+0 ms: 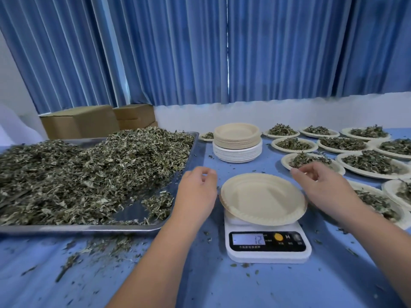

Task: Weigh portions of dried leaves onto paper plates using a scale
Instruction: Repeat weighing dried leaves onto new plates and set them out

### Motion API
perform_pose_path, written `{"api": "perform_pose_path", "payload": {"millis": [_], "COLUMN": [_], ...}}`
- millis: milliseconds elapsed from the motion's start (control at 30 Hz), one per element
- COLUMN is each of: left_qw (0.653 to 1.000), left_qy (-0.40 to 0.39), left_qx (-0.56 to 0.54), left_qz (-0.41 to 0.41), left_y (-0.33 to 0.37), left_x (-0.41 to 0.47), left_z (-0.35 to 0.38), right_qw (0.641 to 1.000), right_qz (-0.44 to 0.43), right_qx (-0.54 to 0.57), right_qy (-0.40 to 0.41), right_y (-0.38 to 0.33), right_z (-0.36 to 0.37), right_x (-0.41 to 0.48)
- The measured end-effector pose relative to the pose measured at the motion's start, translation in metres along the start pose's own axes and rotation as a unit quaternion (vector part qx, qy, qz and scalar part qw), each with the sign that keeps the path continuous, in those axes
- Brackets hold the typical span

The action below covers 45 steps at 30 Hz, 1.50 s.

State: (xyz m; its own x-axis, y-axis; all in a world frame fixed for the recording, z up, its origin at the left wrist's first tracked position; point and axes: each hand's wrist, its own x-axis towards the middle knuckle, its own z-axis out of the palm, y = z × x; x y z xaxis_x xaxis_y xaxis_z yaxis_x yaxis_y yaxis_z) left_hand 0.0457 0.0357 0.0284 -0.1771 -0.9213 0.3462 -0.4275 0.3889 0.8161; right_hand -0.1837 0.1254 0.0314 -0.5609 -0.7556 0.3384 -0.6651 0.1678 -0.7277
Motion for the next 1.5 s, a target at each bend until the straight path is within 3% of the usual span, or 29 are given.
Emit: {"api": "perform_pose_path", "payload": {"millis": [133,200,267,333,433,567,767,933,1067,1133,1267,1500], "left_qw": [0.987,0.951,0.901,0.865,0.862,0.888,0.936,0.941,0.957,0.950,0.896,0.884], "left_qy": [0.087,0.132,0.105,0.042,-0.032,-0.103,-0.015,-0.124,-0.031,-0.077,-0.286,-0.262], "left_qx": [0.138,0.274,0.393,0.442,0.407,0.384,0.329,0.299,0.286,0.300,0.331,0.385], "left_qz": [-0.004,-0.055,-0.149,-0.236,-0.301,-0.231,-0.124,-0.096,-0.035,-0.043,-0.078,-0.044], "left_y": [-0.009,-0.017,-0.029,-0.043,-0.066,-0.067,-0.053,-0.049,-0.045,-0.044,-0.043,-0.043], "left_x": [0.006,0.010,0.017,0.021,0.025,0.033,0.043,0.041,0.040,0.037,0.027,0.007], "left_z": [-0.036,-0.061,-0.082,-0.099,-0.112,-0.110,-0.093,-0.074,-0.072,-0.073,-0.075,-0.090], "right_qw": [1.000,1.000,0.999,0.999,0.999,0.998,0.998,0.997,0.997,0.997,0.997,0.997], "right_qz": [-0.012,-0.020,-0.028,-0.034,-0.040,-0.048,-0.044,-0.044,-0.045,-0.046,-0.055,-0.067], "right_qx": [0.008,0.013,0.018,0.017,0.013,0.024,0.048,0.052,0.055,0.054,0.054,0.047], "right_qy": [0.017,0.017,0.016,0.015,0.017,0.025,0.027,0.022,0.026,0.026,0.024,0.006], "right_y": [-0.002,-0.002,-0.001,-0.001,0.001,0.003,0.006,0.007,0.007,0.007,0.007,0.009], "right_z": [0.000,0.000,0.000,0.001,0.003,0.004,0.001,0.002,0.001,0.002,0.002,0.003], "right_x": [-0.002,-0.003,-0.003,0.000,0.002,0.003,0.005,0.006,0.006,0.006,0.005,0.005]}}
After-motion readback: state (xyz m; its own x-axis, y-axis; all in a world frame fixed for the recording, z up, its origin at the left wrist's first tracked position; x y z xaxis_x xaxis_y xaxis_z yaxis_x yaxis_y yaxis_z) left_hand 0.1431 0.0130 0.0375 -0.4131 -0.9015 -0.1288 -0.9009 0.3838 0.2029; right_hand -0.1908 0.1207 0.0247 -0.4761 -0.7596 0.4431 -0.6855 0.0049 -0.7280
